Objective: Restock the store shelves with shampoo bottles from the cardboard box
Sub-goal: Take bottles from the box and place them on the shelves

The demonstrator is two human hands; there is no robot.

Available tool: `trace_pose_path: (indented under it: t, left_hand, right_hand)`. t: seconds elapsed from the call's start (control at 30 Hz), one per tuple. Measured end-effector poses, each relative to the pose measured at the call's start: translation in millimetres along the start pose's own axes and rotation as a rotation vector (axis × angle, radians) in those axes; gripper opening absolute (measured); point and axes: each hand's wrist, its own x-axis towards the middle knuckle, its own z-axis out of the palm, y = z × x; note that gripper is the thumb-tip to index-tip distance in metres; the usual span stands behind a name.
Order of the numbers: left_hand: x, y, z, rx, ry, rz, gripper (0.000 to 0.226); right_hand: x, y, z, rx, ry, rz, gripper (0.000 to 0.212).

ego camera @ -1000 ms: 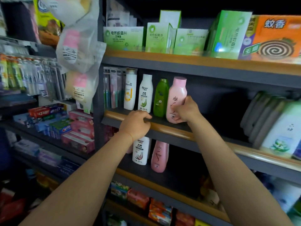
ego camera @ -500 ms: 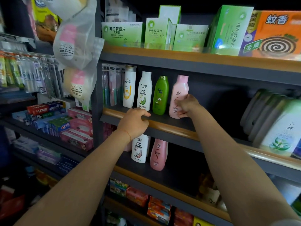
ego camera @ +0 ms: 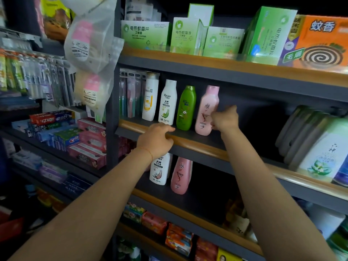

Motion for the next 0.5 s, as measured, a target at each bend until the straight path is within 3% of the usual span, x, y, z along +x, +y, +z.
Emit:
trace_pose_path:
  t: [0.1,0.2,0.3,0.4,0.5]
  left_hand:
    - [-25.3,-8.1,7.0,-0.077,0.014,0.108,0.063]
    - [-78.5,-55.3,19.3,-0.136,0.22,0.1,0.062]
    - [-160.3,-152.1,41.1,-0.174,0.249,-0.253,0.048]
    - [-274.7,-249.4,63.8,-0.167,0.264,-0.717,0.042]
    - [-396.0,-306.2,79.4,-0.019,0.321,-1.159,0.047]
  right_hand:
    - [-71.2,-14.7,8.7,0.218,-0.068,-0.174,0.024]
    - [-144.2,-6.8,40.0,0.358,-0.407,-0.263,0.008]
    - [-195.2,39.0,109.7,0.287,-0.713,-0.189,0.018]
    - [-256.7,116.1,193.9,0.121,-0.935,0.013,0.016]
    - [-339.4,206.0,262.7,-0.067,-1.212,0.256,0.015]
